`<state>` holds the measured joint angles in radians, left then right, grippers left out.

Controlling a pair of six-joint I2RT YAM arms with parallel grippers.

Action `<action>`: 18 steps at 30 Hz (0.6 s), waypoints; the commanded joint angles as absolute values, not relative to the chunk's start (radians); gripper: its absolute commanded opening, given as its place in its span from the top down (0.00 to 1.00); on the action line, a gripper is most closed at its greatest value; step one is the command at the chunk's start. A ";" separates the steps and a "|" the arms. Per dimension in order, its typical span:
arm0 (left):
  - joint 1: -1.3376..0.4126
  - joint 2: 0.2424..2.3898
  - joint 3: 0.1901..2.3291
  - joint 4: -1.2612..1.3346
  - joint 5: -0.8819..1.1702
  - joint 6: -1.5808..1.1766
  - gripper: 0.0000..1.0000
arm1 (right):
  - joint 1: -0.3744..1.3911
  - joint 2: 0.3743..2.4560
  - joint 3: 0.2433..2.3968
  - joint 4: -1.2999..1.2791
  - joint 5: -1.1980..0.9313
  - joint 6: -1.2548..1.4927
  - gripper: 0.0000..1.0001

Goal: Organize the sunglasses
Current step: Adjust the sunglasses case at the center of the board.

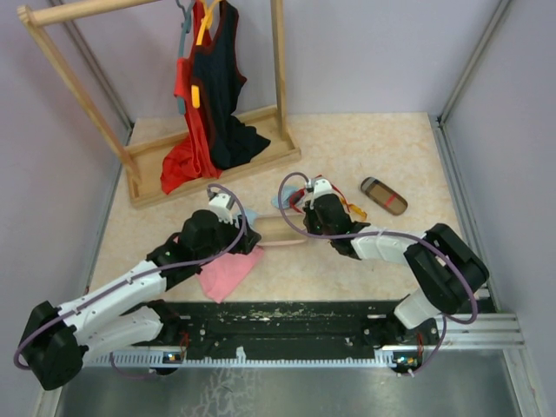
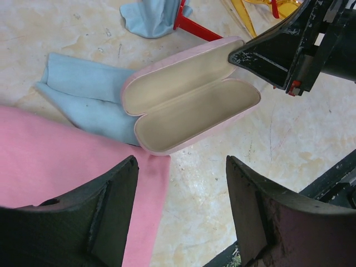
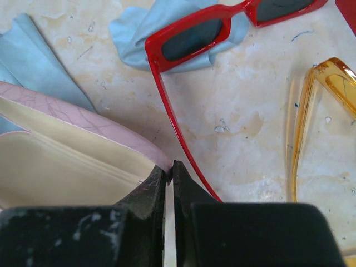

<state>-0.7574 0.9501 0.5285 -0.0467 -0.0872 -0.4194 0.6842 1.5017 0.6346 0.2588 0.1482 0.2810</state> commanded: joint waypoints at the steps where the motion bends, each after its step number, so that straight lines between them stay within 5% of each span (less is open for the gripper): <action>1: -0.759 0.928 0.525 -0.049 -0.107 -0.420 0.29 | 0.681 1.514 0.700 0.359 0.140 0.255 0.92; 8: -0.759 0.916 0.518 -0.052 -0.114 -0.425 0.28 | 0.682 1.512 0.706 0.351 0.147 0.248 0.73; 18: -0.758 0.866 0.517 -0.072 -0.146 -0.431 0.21 | 0.681 1.358 0.704 0.235 0.179 0.235 0.59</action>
<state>-0.7574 0.8951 0.5156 -0.0608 -0.1219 -0.4248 0.6842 1.4715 0.6567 0.2523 0.1585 0.2501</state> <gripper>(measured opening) 0.778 0.400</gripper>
